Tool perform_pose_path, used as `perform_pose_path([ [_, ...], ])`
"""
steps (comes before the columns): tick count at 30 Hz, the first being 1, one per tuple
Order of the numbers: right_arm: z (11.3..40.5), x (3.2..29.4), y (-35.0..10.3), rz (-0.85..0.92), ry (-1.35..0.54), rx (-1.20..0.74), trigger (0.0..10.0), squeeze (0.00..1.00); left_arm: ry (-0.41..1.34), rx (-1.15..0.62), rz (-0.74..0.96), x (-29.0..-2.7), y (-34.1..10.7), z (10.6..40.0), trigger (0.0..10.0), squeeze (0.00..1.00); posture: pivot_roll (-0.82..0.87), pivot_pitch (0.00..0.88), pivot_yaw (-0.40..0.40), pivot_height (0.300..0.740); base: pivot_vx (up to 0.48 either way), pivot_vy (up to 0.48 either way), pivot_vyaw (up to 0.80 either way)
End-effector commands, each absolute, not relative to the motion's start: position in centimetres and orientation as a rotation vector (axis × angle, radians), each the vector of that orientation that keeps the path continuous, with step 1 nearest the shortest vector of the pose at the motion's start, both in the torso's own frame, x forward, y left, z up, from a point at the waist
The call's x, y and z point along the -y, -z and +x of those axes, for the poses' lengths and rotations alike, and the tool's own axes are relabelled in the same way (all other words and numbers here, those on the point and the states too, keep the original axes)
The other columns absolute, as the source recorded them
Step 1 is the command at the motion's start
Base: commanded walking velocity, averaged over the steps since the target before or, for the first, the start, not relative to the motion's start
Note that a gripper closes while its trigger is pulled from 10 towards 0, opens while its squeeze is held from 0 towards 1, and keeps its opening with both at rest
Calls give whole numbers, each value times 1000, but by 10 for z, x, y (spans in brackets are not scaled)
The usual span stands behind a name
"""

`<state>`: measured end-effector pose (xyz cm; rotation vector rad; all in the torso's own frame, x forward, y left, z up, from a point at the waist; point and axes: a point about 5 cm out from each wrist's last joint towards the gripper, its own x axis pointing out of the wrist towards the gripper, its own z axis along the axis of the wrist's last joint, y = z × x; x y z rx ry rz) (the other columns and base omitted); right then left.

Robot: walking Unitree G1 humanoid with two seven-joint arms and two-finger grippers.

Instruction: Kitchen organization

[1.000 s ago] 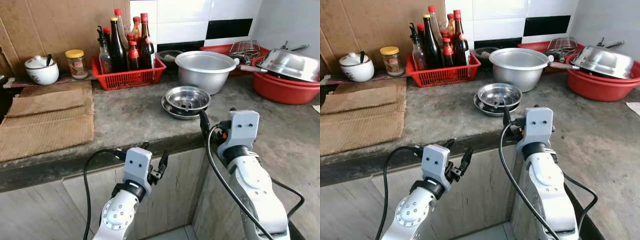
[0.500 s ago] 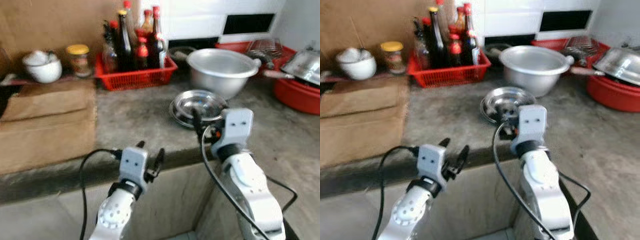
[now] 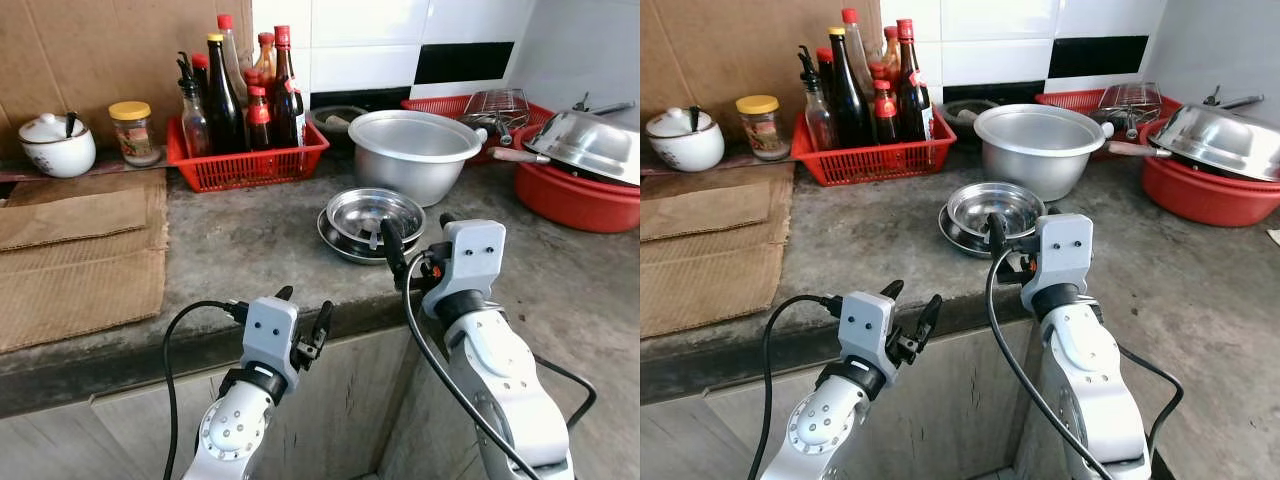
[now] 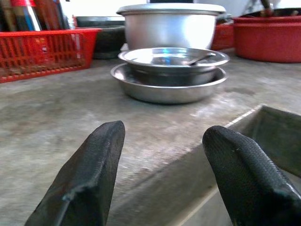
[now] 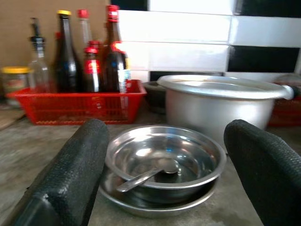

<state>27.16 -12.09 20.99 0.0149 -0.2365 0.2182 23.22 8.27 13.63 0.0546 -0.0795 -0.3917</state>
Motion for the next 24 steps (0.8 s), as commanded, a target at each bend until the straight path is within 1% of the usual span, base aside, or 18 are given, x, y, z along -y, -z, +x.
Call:
perform_pose_path([
  [1,274,117,-212,3,-271,251,10000,0,405,83,55,-80,-137,229,10000,0,115,0,-52,740,0,0,0],
  [4,280,112,-211,-54,-348,259,10000,0,410,82,51,-80,-137,228,10000,0,118,5,-54,740,0,0,0],
  [7,283,110,-211,-82,-385,258,10000,0,417,83,49,-79,-137,226,10000,0,119,9,-59,740,0,0,0],
  [11,292,103,-205,-184,-509,255,10000,0,472,102,26,-72,-140,218,10000,0,126,21,-63,740,0,0,0],
  [16,298,101,-200,-235,-560,252,10000,0,477,95,18,-71,-139,215,10000,0,130,27,-71,740,0,0,0],
  [17,300,98,-195,-271,-575,245,10000,0,480,93,18,-71,-139,214,10000,0,131,32,-71,740,0,0,0],
  [24,309,91,-189,-362,-565,255,10000,0,489,97,16,-69,-141,212,10000,0,131,44,-77,740,0,0,0],
])
